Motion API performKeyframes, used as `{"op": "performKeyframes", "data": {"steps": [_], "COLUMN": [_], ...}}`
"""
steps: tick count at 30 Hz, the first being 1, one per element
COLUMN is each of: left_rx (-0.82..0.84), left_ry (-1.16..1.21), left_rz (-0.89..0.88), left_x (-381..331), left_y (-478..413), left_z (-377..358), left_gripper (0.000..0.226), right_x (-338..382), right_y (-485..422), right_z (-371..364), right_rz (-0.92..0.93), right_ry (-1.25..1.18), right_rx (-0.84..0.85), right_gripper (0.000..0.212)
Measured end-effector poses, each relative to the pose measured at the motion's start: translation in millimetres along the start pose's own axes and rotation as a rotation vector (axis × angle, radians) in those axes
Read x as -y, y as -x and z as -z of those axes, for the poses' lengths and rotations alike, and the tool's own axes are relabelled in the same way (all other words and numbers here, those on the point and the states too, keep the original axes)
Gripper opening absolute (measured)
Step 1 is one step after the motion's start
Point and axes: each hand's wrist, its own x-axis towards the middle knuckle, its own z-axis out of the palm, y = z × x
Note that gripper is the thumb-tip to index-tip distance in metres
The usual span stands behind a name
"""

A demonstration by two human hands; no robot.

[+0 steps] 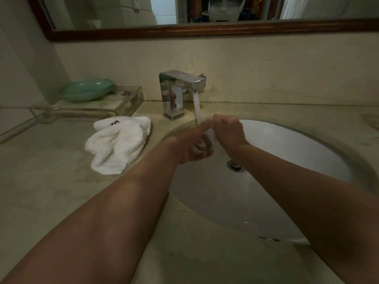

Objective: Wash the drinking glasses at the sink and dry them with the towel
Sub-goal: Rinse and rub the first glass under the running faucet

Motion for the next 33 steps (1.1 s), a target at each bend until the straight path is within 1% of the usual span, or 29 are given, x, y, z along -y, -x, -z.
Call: {"op": "performKeyframes", "data": {"steps": [2, 4, 5, 7, 9, 11, 13, 14, 16, 19, 20, 22, 25, 27, 29, 30, 31, 33], "left_rx": [0.021, -0.012, -0.012, 0.041, 0.068, 0.053, 0.032, 0.025, 0.008, -0.044, -0.065, -0.091, -0.092, -0.060, -0.058, -0.056, -0.048, -0.029], "left_ry": [-0.047, -0.026, -0.023, -0.015, 0.026, 0.064, 0.091, 0.097, 0.087, 0.107, 0.051, -0.055, -0.023, 0.033, 0.045, 0.043, 0.045, 0.014], "left_rz": [-0.030, -0.040, -0.033, -0.022, -0.040, -0.058, -0.062, -0.060, -0.060, -0.033, -0.024, -0.036, -0.056, -0.040, -0.042, -0.042, -0.043, -0.041], "left_x": [-1, -3, -4, -6, -6, -5, -5, -5, -6, -4, -2, 1, 0, -3, -4, -4, -4, -4], "left_y": [1, 3, 4, 9, 12, 12, 11, 10, 9, 10, 9, 5, 5, 6, 9, 9, 9, 10], "left_z": [4, 6, 6, 6, 6, 5, 5, 5, 3, 1, 1, 1, 1, 3, 3, 4, 4, 3], "left_gripper": [0.050, 0.049, 0.045, 0.033, 0.023, 0.024, 0.038, 0.047, 0.056, 0.046, 0.046, 0.044, 0.044, 0.044, 0.040, 0.037, 0.035, 0.036], "right_x": [0, -3, -3, -4, -5, -4, -3, 0, 8, 12, 11, 7, 3, -2, -5, -5, -3, 6], "right_y": [4, 10, 14, 17, 16, 18, 18, 17, 15, 8, 7, 7, 15, 21, 26, 26, 26, 23], "right_z": [2, 5, 5, 4, 1, 1, 4, 5, 5, 2, 1, 1, 8, 11, 12, 10, 7, 5], "right_rz": [0.050, 0.150, 0.182, 0.199, 0.167, 0.150, 0.174, 0.156, 0.077, -0.027, -0.048, -0.053, 0.006, 0.081, 0.175, 0.211, 0.225, 0.158], "right_ry": [0.010, -0.009, -0.025, -0.090, -0.166, -0.108, -0.013, 0.013, 0.041, 0.078, 0.087, 0.058, -0.015, -0.046, 0.007, 0.031, 0.046, 0.058], "right_rx": [0.023, 0.115, 0.176, 0.289, 0.341, 0.266, 0.165, 0.151, 0.149, 0.044, 0.009, -0.022, -0.013, 0.082, 0.145, 0.131, 0.102, 0.042], "right_gripper": [0.042, 0.043, 0.045, 0.051, 0.057, 0.057, 0.047, 0.044, 0.040, 0.037, 0.035, 0.039, 0.045, 0.048, 0.058, 0.057, 0.052, 0.040]}}
